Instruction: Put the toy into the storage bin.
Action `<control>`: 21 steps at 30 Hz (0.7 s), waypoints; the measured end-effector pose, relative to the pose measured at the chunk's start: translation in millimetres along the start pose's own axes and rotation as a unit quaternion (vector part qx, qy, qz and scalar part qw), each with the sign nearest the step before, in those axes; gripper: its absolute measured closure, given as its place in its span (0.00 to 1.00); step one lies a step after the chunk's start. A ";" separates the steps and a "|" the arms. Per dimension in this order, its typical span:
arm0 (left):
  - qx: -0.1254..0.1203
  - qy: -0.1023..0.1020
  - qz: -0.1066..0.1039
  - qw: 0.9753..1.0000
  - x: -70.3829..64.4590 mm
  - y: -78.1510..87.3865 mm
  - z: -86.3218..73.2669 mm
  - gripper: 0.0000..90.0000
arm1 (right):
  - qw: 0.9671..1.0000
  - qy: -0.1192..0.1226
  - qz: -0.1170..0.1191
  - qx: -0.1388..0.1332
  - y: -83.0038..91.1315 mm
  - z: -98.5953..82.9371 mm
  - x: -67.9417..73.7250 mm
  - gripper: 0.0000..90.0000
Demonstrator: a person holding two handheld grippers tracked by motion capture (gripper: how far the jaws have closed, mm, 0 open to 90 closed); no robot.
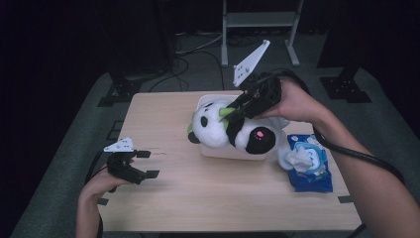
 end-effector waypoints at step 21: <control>-0.011 0.011 0.012 1.000 4.8 8.8 -3.3 0.10 | 1.000 -0.005 -0.011 0.002 6.6 14.4 -31.5 0.78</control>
Point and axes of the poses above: each handheld gripper's, and its own axes: y roughly backward along the jaws, z roughly out of its top, x roughly to its left, the point moved 2 cm from there along -y, roughly forward along the jaws, and after that the axes turned 6 degrees about -y, right-handed, at the moved point
